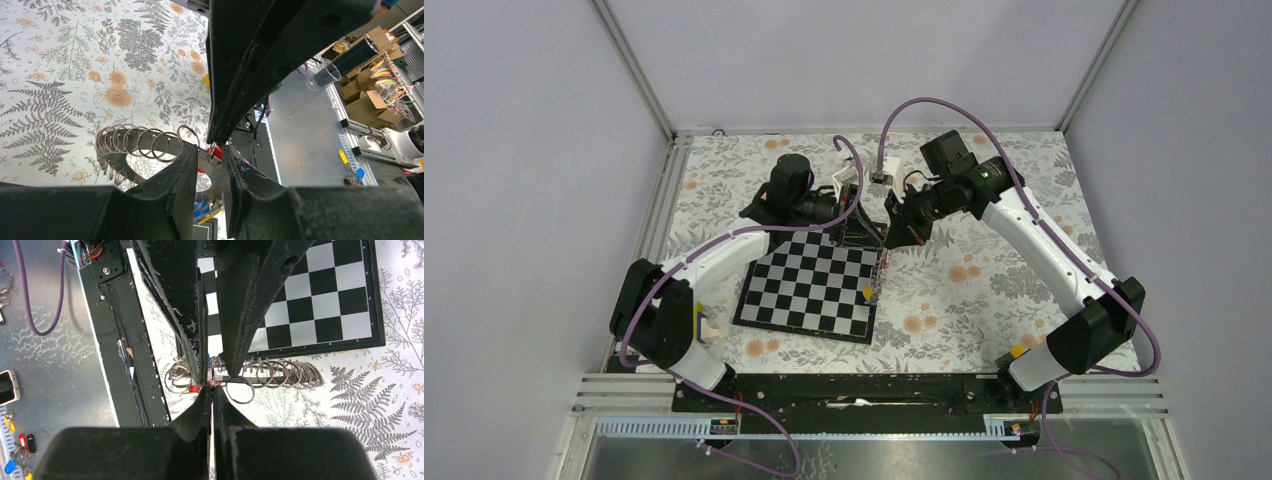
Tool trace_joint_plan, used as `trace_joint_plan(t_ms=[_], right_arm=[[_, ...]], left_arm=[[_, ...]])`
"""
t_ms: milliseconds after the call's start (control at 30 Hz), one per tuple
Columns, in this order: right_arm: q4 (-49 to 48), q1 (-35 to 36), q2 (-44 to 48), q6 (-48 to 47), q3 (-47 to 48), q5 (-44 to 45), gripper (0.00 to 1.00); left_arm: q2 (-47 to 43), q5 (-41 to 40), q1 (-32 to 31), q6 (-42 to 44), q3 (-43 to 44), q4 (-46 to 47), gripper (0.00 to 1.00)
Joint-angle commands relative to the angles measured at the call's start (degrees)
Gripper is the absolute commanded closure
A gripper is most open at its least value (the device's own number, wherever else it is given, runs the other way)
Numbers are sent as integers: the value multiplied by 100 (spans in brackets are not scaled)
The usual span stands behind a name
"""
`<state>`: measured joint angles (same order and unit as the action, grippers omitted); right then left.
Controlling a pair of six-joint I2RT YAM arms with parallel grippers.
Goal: Put the keys on the keyring
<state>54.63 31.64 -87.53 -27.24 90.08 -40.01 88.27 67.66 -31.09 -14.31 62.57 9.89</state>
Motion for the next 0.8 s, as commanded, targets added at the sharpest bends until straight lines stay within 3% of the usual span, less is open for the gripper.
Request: trace_joint_plan(t_ms=[0,400,500,767], right_arm=[[-140,62,137,22,-35,-165,100],[-190,58,154,87,9,-200,100],[-200,49,147,96,9,-192,100],[-216,53,126,126,44,-200,100]], left_arm=[[-181,-9,-12,117,255,208,73],[-180,43,-36,160,158,203,76],[-185,66,-37,173,141,199,84],[-198,98,-46,252,117,128,83]])
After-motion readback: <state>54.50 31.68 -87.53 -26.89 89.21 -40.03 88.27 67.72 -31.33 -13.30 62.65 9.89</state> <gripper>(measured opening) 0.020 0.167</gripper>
